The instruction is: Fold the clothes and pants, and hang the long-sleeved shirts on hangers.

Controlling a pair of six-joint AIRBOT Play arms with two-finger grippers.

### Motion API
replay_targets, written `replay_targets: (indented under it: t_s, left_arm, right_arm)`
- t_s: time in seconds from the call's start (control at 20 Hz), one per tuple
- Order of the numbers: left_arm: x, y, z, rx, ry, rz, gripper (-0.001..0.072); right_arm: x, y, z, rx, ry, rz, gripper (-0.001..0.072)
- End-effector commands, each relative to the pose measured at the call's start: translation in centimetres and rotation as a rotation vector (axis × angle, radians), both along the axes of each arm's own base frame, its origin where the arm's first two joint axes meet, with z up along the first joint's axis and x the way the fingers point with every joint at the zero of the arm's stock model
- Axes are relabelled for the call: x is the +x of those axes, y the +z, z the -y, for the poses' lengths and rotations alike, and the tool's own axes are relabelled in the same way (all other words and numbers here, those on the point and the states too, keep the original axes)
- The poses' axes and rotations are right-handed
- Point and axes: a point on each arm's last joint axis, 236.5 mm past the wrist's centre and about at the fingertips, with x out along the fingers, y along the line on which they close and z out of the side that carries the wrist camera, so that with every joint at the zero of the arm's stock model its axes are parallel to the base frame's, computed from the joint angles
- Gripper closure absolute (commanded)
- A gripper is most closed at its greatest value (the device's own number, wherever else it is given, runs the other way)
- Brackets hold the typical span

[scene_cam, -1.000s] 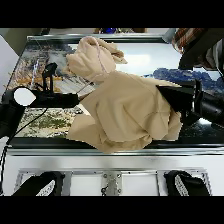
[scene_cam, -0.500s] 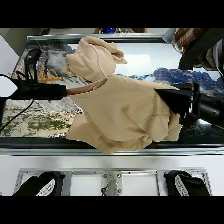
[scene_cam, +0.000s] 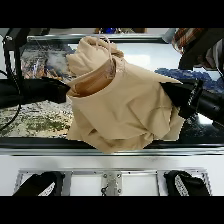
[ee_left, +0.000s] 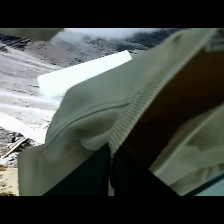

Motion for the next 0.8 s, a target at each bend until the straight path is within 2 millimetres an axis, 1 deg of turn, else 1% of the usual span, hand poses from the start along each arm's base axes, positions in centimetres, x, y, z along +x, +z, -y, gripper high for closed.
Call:
replay_targets:
  t_s: [0.0, 0.1, 0.2, 0.25, 0.3, 0.35, 0.4, 0.5, 0.6, 0.65, 0.7, 0.75]
  left_arm:
    - [-3.5, 0.9, 3.7, -0.018, -0.132, 0.008, 0.0683]
    - [-4.1, 0.1, 5.6, -0.009, -0.191, -0.011, 0.0683]
    - [-4.0, -1.3, 6.8, 0.013, -0.220, -0.051, 0.0681]
    - [-3.8, -1.9, 7.2, 0.020, -0.226, -0.066, 0.0651]
    - [-3.3, -2.4, 7.5, 0.023, -0.224, -0.075, 0.0395]
    - [-2.8, -2.4, 7.8, 0.018, -0.219, -0.068, 0.0212]
    - [-2.2, -1.9, 7.9, 0.002, -0.208, -0.045, 0.0202]
    - [-0.9, 0.2, 7.6, -0.042, -0.176, 0.025, 0.0201]
    - [0.0, 2.4, 6.6, -0.083, -0.133, 0.095, 0.0201]
    - [0.3, 3.1, 6.0, -0.096, -0.113, 0.119, 0.0203]
    - [0.5, 3.5, 5.3, -0.103, -0.092, 0.134, 0.0281]
    - [0.6, 3.6, 4.6, -0.105, -0.073, 0.139, 0.0452]
  right_arm:
    - [0.4, 1.1, 0.4, 0.049, -0.023, 0.012, 0.0695]
    - [0.0, 2.9, 0.3, 0.116, -0.007, 0.056, 0.0695]
    - [-0.2, 4.7, 0.6, 0.163, -0.012, 0.113, 0.0694]
    - [-0.1, 5.3, 1.0, 0.178, -0.027, 0.135, 0.0695]
    - [0.1, 5.7, 1.3, 0.184, -0.050, 0.150, 0.0695]
    - [0.3, 5.9, 1.6, 0.177, -0.070, 0.168, 0.0695]
    - [0.3, 6.0, 1.8, 0.164, -0.083, 0.188, 0.0695]
    - [0.5, 6.3, 2.1, 0.153, -0.105, 0.216, 0.0695]
    - [0.9, 7.1, 3.1, 0.139, -0.169, 0.271, 0.0695]
    - [1.3, 7.6, 4.0, 0.128, -0.224, 0.304, 0.0695]
    - [1.8, 8.0, 5.0, 0.109, -0.289, 0.334, 0.0695]
    - [2.2, 8.3, 6.2, 0.089, -0.356, 0.357, 0.0695]
